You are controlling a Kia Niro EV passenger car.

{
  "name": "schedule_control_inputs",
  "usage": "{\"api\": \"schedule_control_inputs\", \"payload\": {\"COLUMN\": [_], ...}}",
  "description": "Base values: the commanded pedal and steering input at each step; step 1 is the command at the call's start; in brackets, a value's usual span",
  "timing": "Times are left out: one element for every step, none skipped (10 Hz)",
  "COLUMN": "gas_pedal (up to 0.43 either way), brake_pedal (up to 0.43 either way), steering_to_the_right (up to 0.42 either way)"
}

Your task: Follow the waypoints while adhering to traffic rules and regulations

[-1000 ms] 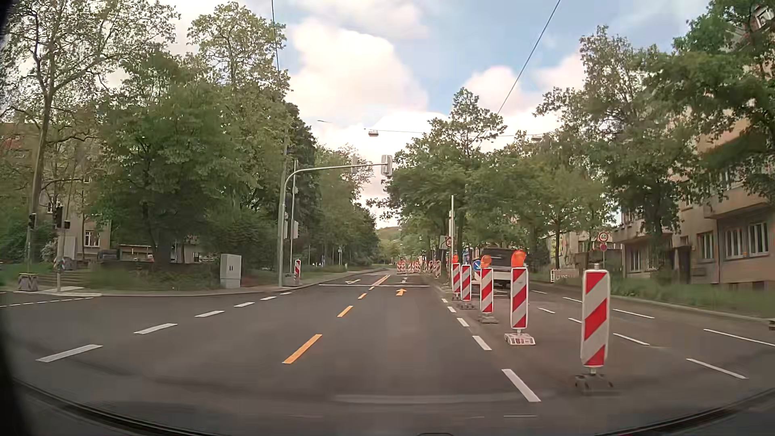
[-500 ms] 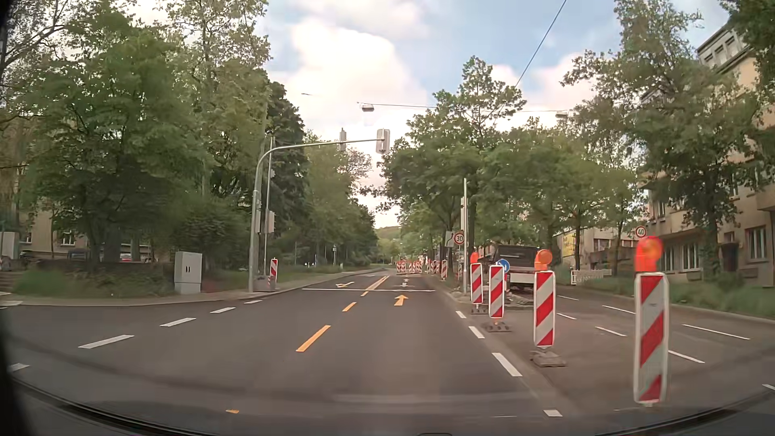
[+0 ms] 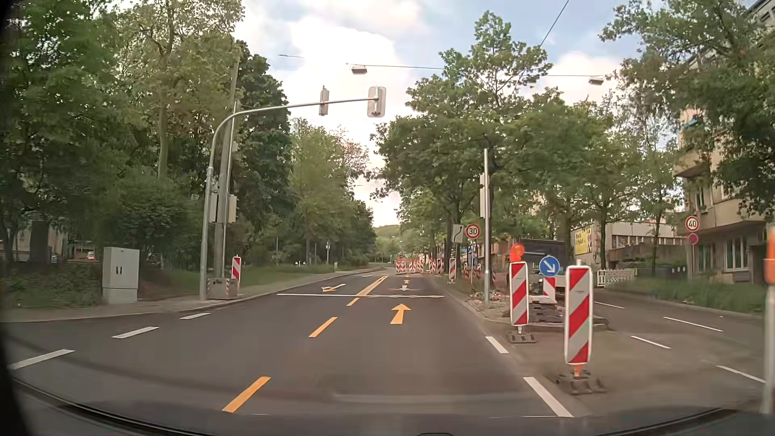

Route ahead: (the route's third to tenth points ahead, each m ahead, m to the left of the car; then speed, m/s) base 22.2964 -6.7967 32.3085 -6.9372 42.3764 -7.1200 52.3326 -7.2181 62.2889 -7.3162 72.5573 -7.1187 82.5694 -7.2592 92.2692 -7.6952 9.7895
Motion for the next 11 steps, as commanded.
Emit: {"api": "schedule_control_inputs", "payload": {"gas_pedal": [0.130,0.130,0.138,0.138,0.138,0.138,0.138,0.138,0.138,0.138,0.138], "brake_pedal": [0.000,0.000,0.000,0.000,0.000,0.000,0.000,0.000,0.000,0.000,0.000], "steering_to_the_right": [0.000,0.000,0.001,0.001,0.001,0.001,0.001,0.002,0.002,0.001,0.002]}}
